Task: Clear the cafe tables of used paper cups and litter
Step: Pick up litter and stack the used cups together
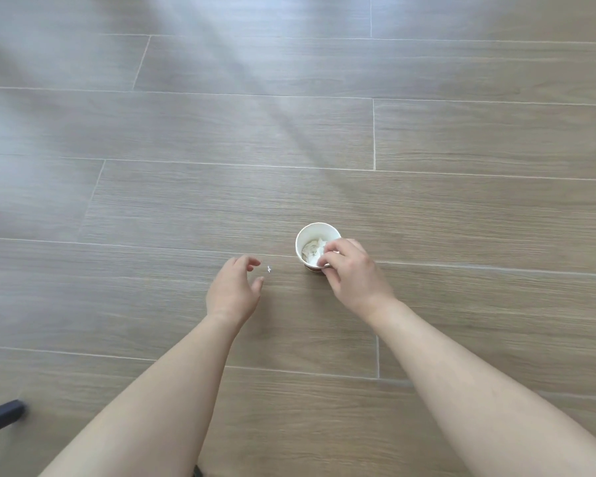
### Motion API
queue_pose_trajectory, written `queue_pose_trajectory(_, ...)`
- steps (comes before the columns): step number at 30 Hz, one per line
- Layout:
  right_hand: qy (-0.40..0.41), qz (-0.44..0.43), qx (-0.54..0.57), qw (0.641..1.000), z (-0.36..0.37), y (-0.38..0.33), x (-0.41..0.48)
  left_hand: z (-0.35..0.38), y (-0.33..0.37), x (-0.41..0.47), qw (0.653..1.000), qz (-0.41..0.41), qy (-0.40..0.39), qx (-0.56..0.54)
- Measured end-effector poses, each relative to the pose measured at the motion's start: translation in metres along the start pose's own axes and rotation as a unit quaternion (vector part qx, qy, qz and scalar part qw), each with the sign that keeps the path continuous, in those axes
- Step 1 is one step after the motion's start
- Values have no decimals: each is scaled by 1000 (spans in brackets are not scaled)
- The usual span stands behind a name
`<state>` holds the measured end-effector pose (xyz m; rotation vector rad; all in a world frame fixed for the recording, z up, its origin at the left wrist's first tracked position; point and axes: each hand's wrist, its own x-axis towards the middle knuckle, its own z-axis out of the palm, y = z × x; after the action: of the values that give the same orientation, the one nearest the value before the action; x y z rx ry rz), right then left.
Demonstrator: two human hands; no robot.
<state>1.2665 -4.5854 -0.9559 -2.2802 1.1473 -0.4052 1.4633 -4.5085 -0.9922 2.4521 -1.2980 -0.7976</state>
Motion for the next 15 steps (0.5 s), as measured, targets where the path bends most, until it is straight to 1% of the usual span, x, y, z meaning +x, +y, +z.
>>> queue_pose_trajectory(5,11,-16,-10,1000,4,-4,4,8,5,8,1000,-4,-18,21)
queue_pose_trajectory(12,23,-25,2,999,-1,0,-1,17,7,21,998,-48,-15,36)
queue_pose_trajectory(15,28,-25,2,999,-3,1,-4,22,9,22,999,-45,-1,28)
